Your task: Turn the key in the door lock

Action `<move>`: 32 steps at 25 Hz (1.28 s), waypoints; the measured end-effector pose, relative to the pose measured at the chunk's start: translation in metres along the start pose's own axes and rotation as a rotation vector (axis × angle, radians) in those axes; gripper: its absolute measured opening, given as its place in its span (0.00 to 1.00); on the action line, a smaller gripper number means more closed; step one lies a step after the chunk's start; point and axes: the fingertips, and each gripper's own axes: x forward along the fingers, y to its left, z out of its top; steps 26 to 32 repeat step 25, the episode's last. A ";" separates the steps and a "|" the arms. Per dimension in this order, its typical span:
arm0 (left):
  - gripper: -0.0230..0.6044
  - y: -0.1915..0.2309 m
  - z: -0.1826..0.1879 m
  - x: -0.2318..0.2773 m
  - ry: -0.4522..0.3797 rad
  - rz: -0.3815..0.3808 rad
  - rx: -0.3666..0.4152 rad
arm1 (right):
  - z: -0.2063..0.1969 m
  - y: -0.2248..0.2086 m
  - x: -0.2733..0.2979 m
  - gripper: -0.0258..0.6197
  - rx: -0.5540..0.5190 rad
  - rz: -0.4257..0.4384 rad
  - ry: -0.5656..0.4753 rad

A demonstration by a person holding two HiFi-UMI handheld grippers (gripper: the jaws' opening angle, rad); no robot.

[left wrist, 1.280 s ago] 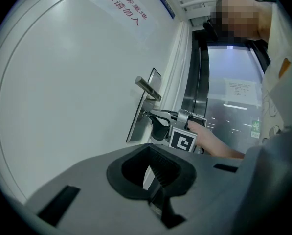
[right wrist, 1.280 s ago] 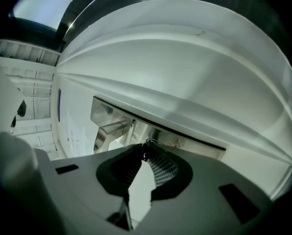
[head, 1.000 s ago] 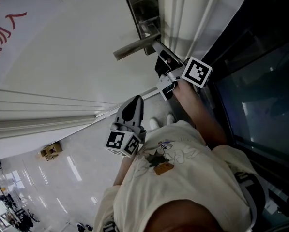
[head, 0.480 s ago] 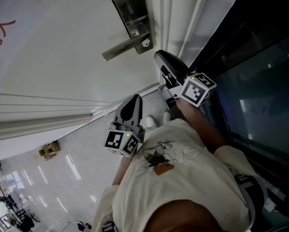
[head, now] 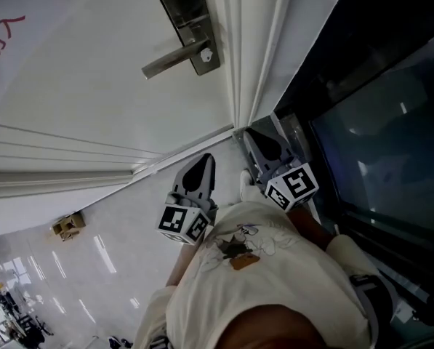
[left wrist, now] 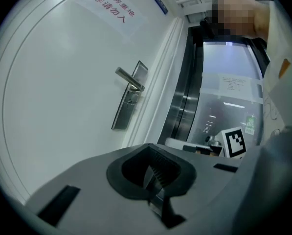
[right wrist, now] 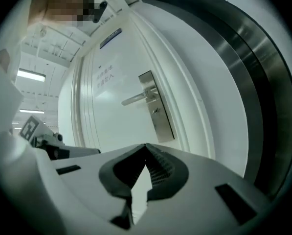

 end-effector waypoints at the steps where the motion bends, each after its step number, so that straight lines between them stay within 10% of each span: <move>1: 0.04 -0.003 -0.001 -0.008 -0.006 -0.003 0.002 | -0.009 0.011 -0.008 0.05 -0.011 0.001 0.020; 15: 0.04 -0.070 -0.041 -0.170 -0.031 -0.050 0.009 | -0.043 0.159 -0.114 0.05 -0.086 -0.004 0.021; 32: 0.04 -0.107 -0.054 -0.189 -0.041 -0.055 0.029 | -0.044 0.167 -0.154 0.05 -0.080 0.000 0.004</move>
